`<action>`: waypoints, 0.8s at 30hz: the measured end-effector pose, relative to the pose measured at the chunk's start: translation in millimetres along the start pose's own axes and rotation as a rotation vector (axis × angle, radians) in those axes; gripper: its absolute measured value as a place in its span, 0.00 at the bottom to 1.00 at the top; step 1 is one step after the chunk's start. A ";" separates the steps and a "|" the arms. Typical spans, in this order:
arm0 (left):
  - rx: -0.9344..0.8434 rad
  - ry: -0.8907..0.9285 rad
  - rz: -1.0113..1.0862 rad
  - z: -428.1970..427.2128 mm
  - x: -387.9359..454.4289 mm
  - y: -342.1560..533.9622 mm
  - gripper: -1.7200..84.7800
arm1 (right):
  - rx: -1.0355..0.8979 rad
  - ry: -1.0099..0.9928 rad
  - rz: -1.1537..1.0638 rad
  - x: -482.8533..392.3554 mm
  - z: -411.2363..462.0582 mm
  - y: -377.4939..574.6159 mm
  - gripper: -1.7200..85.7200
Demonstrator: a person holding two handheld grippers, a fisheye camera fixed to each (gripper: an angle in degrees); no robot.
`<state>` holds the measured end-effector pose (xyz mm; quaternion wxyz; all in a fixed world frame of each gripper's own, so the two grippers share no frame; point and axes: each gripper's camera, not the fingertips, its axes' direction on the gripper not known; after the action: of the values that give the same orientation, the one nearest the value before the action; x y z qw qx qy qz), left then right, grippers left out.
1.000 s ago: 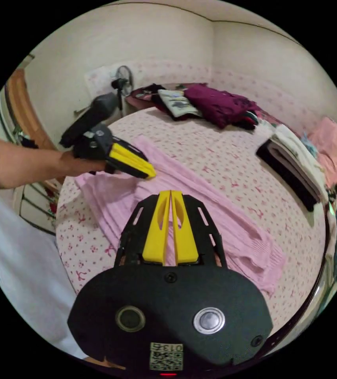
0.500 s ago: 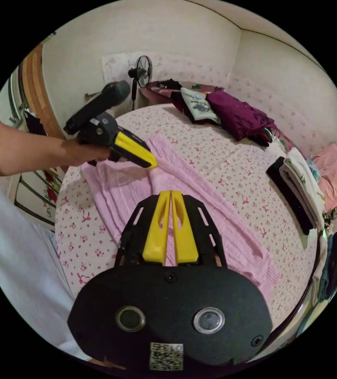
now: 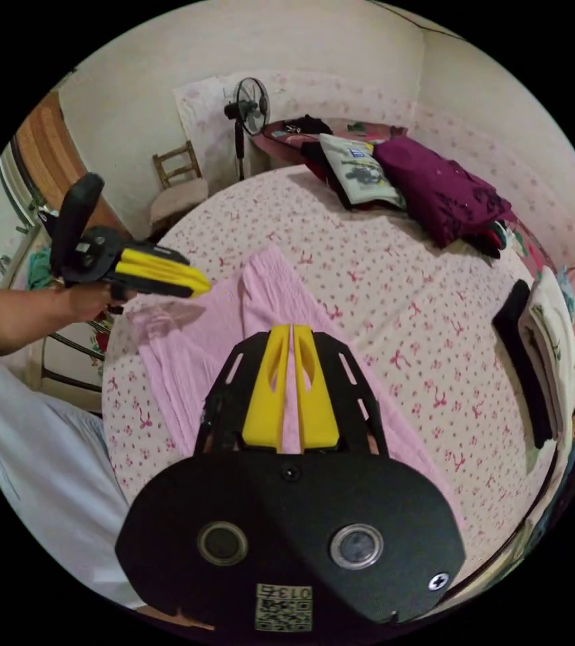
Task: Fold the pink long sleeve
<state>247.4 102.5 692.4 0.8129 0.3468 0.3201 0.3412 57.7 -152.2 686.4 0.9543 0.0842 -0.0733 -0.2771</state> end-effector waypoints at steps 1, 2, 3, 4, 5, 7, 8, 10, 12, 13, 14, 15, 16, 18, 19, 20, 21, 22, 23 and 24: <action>-0.007 0.014 -0.036 -9.0 -13.2 16.4 0.06 | 0.011 -0.035 -0.018 4.9 2.8 -13.6 0.05; -0.014 0.021 -0.052 -13.0 -19.2 24.5 0.07 | 0.009 -0.074 -0.031 9.8 8.0 -27.8 0.07; -0.034 0.033 -0.073 -19.6 -28.7 39.7 0.09 | 0.005 -0.094 -0.038 12.2 11.3 -35.3 0.08; -0.059 0.046 -0.070 -24.4 -34.0 52.7 0.10 | 0.001 -0.120 -0.055 15.8 17.7 -49.4 0.10; -0.072 0.051 -0.065 -26.2 -35.1 57.8 0.12 | 0.005 -0.132 -0.075 18.2 23.9 -63.0 0.12; -0.122 0.078 -0.066 -29.7 -34.3 69.6 0.15 | -0.011 -0.155 -0.112 19.9 34.3 -83.0 0.13; -0.135 0.091 -0.071 -29.3 -33.7 70.8 0.16 | -0.028 -0.172 -0.147 19.3 41.6 -95.0 0.13; -0.180 0.141 -0.096 -23.7 -31.9 72.1 0.17 | -0.070 -0.169 -0.190 17.4 53.8 -110.0 0.13; -0.198 0.137 -0.125 -17.8 -32.5 72.2 0.17 | -0.111 -0.165 -0.217 16.9 65.9 -120.9 0.14; -0.209 0.144 -0.147 -13.0 -34.2 71.4 0.16 | -0.136 -0.164 -0.226 17.7 73.2 -125.8 0.14; -0.219 0.149 -0.157 -10.7 -35.0 70.6 0.15 | -0.166 -0.153 -0.233 18.6 80.5 -128.6 0.14; -0.199 0.135 -0.163 -10.8 -35.7 67.7 0.13 | -0.186 -0.145 -0.237 19.1 84.6 -129.1 0.13; -0.207 0.119 -0.167 -8.2 -36.2 63.8 0.09 | -0.232 -0.138 -0.242 20.3 93.4 -128.7 0.12; -0.244 0.133 -0.145 -2.8 -34.6 56.3 0.06 | -0.250 -0.177 -0.246 23.4 98.2 -125.4 0.09; -0.248 0.136 -0.142 -1.4 -33.7 51.9 0.05 | -0.253 -0.169 -0.239 25.5 95.7 -123.4 0.07; -0.243 0.140 -0.135 -2.3 -33.1 49.7 0.05 | -0.251 -0.134 -0.253 25.7 90.6 -120.1 0.06; -0.216 0.171 -0.125 -7.0 -32.8 44.7 0.05 | -0.244 -0.115 -0.265 25.7 86.9 -117.9 0.06; -0.172 0.214 -0.122 -14.8 -33.1 39.5 0.04 | -0.214 -0.099 -0.290 26.8 77.0 -111.9 0.06; -0.154 0.234 -0.124 -18.7 -33.2 36.6 0.04 | -0.175 -0.101 -0.298 31.2 64.2 -104.7 0.05; -0.126 0.276 -0.117 -26.1 -32.3 30.0 0.04 | -0.156 -0.099 -0.294 34.7 57.2 -100.6 0.05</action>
<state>199.5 102.2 710.6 0.7998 0.2260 0.4262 0.3572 24.0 -261.6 725.1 0.9023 0.0057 -0.0855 -0.4224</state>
